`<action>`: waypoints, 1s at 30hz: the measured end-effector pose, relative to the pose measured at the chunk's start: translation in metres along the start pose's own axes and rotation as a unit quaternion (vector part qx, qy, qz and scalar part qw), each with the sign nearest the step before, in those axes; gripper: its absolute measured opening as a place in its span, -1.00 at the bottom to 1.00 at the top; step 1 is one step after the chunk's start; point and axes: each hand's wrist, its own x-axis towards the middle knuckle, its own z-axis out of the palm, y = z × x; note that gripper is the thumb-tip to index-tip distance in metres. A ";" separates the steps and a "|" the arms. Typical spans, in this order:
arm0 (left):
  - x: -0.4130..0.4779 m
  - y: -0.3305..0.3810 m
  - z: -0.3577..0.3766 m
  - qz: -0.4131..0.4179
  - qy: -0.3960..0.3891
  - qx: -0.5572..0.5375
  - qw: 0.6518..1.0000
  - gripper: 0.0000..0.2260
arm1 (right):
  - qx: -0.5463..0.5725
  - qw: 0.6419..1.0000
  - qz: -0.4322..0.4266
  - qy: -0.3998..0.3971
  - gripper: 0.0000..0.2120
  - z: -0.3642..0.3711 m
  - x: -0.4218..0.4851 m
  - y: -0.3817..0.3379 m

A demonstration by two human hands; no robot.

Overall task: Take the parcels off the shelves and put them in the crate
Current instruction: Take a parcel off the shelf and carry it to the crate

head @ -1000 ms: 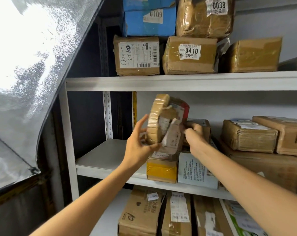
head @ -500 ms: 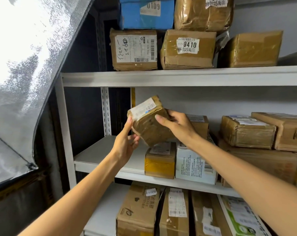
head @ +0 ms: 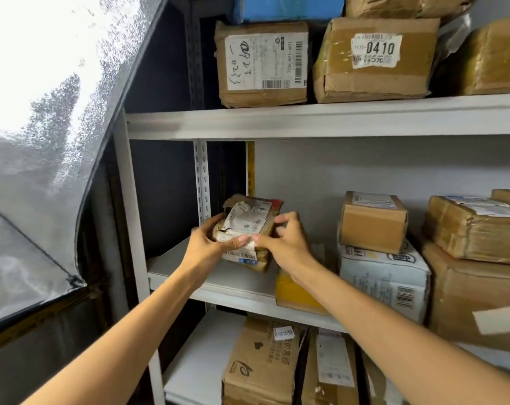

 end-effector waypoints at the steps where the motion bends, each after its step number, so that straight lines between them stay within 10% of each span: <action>1: 0.006 -0.007 -0.007 -0.002 -0.001 0.013 1.000 -0.15 | 0.008 1.000 0.007 -0.003 -0.55 0.010 0.006 0.008; 13: 0.063 -0.099 -0.049 -0.057 0.034 0.103 0.992 -0.63 | -0.119 0.990 0.077 0.021 -0.42 0.073 0.059 0.097; 22: 0.062 -0.105 -0.053 -0.065 0.027 0.141 0.988 -0.51 | -0.108 0.988 0.093 0.063 -0.38 0.075 0.060 0.102; 30: 0.053 -0.031 -0.034 0.057 -0.042 0.335 0.940 -0.32 | -0.385 0.923 -0.014 0.016 -0.22 0.055 0.026 0.025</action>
